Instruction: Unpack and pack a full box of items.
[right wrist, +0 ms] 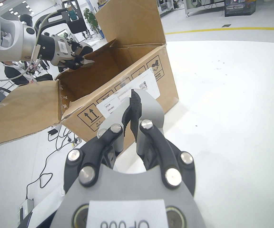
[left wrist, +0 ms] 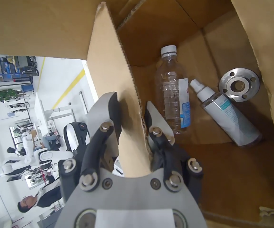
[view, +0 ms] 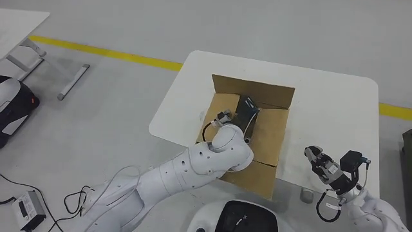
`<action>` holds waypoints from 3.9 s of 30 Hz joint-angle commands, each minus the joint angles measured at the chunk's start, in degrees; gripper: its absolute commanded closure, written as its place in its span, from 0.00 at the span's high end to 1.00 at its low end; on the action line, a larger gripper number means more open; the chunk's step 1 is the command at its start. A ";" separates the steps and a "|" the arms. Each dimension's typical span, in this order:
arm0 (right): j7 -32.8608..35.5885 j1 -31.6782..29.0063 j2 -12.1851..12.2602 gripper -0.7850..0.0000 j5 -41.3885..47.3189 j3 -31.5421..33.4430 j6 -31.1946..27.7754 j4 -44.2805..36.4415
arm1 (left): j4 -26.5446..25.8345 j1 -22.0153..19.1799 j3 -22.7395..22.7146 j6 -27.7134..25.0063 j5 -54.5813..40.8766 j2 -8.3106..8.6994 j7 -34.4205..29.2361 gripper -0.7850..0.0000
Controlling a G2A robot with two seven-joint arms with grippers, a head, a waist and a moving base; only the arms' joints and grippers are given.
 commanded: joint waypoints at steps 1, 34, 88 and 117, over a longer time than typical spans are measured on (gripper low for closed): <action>-0.08 -0.09 -0.01 0.00 -0.03 0.08 0.07 -0.05 | -0.93 0.50 -1.50 -0.05 0.15 -0.03 0.06 0.00; 3.37 -0.61 0.00 0.00 7.58 3.69 0.27 -1.12 | -3.85 4.40 -30.93 -3.62 -44.74 -0.37 9.98 1.00; 3.61 -1.64 0.21 0.00 7.91 7.91 0.22 -0.47 | -16.16 9.46 -33.33 -16.94 -49.91 -1.71 10.02 1.00; 3.01 -0.30 -1.26 0.00 5.50 2.51 0.61 2.60 | -3.31 6.71 -27.50 -19.13 -78.75 -2.95 8.01 1.00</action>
